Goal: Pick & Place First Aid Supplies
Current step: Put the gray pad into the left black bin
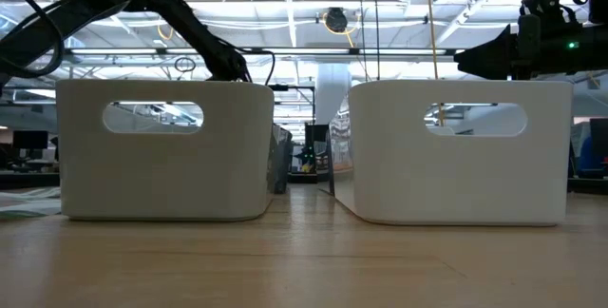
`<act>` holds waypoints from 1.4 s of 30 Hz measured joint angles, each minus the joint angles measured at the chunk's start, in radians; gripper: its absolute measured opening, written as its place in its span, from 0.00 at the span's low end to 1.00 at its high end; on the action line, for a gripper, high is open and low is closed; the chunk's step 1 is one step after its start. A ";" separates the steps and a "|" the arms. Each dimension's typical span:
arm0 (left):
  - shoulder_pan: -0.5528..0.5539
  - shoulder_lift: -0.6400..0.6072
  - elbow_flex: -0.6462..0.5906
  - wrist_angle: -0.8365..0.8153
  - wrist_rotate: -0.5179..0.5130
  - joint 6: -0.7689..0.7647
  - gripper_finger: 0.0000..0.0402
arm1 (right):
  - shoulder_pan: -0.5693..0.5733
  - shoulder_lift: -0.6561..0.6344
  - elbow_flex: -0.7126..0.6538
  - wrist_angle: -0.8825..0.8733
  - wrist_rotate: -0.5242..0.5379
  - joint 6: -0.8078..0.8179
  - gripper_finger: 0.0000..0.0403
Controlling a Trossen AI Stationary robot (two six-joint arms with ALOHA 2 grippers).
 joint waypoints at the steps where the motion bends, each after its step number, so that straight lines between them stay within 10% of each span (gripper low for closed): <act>1: 0.000 0.000 0.000 0.000 0.000 0.003 0.75 | 0.000 0.000 0.000 0.000 0.000 0.000 0.69; 17: 0.000 -0.002 0.000 -0.054 -0.002 -0.069 0.04 | 0.000 0.000 0.000 0.000 0.000 0.000 0.69; 42: 0.000 -0.297 -0.002 -0.187 -0.031 -0.124 0.04 | 0.000 0.000 0.000 0.000 0.000 0.000 0.69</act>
